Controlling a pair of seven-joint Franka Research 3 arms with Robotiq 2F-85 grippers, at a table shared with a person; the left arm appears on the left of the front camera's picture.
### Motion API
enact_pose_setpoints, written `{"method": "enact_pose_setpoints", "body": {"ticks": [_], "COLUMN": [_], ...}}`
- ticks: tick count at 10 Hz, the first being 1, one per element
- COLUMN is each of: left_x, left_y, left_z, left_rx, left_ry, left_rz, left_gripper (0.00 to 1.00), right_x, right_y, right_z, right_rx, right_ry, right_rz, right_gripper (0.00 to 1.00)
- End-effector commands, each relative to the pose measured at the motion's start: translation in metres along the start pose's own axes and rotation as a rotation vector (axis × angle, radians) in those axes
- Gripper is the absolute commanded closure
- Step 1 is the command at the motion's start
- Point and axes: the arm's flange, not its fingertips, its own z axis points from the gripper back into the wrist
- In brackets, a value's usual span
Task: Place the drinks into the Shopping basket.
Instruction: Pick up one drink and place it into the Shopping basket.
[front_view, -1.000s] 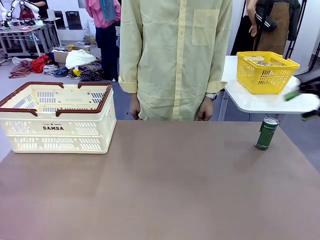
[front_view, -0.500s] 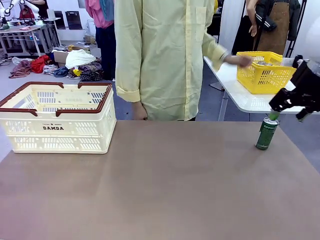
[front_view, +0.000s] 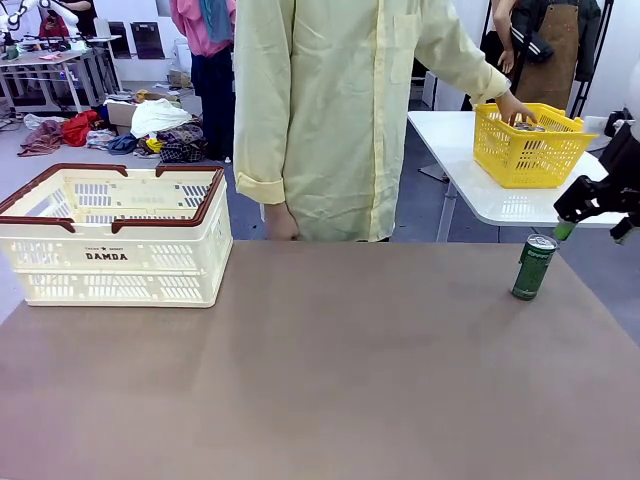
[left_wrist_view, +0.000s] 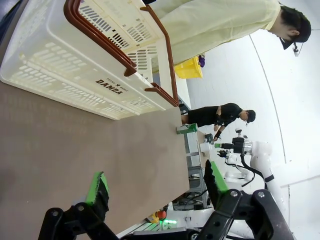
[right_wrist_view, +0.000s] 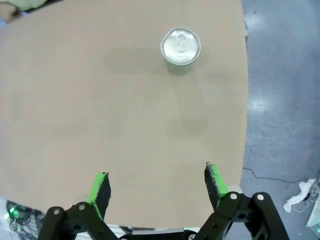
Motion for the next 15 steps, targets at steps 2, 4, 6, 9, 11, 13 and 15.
{"method": "enact_pose_setpoints", "body": {"ticks": [2, 4, 6, 9, 11, 13, 15], "left_x": [0.000, 0.000, 0.000, 0.000, 0.000, 0.000, 0.000], "left_y": [0.000, 0.000, 0.000, 0.000, 0.000, 0.000, 0.000], "left_z": [0.002, 0.002, 0.002, 0.002, 0.002, 0.002, 0.002], "left_rx": [-0.010, -0.010, -0.010, -0.010, -0.010, -0.010, -0.010], "left_ry": [0.001, 0.001, 0.001, 0.001, 0.001, 0.001, 0.001], "left_rz": [-0.014, -0.014, -0.014, -0.014, -0.014, -0.014, -0.014], "left_gripper": [0.00, 0.00, 0.00, 0.00, 0.00, 0.00, 0.00], "right_x": [0.034, 0.069, 0.090, 0.112, 0.079, 0.013, -0.074], "right_y": [-0.009, -0.011, -0.014, -0.021, -0.092, -0.205, -0.291], "right_z": [-0.023, -0.049, -0.069, -0.109, -0.007, 0.093, 0.144], "right_rx": [-0.048, -0.064, -0.064, -0.077, 0.147, 0.270, 0.465], "right_ry": [-0.034, 0.036, 0.080, 0.141, 0.167, 0.264, 0.218], "right_rz": [-0.068, -0.069, -0.089, -0.099, -0.170, -0.346, -0.480], "right_gripper": [0.00, 0.00, 0.00, 0.00, 0.00, 0.00, 0.00]}}
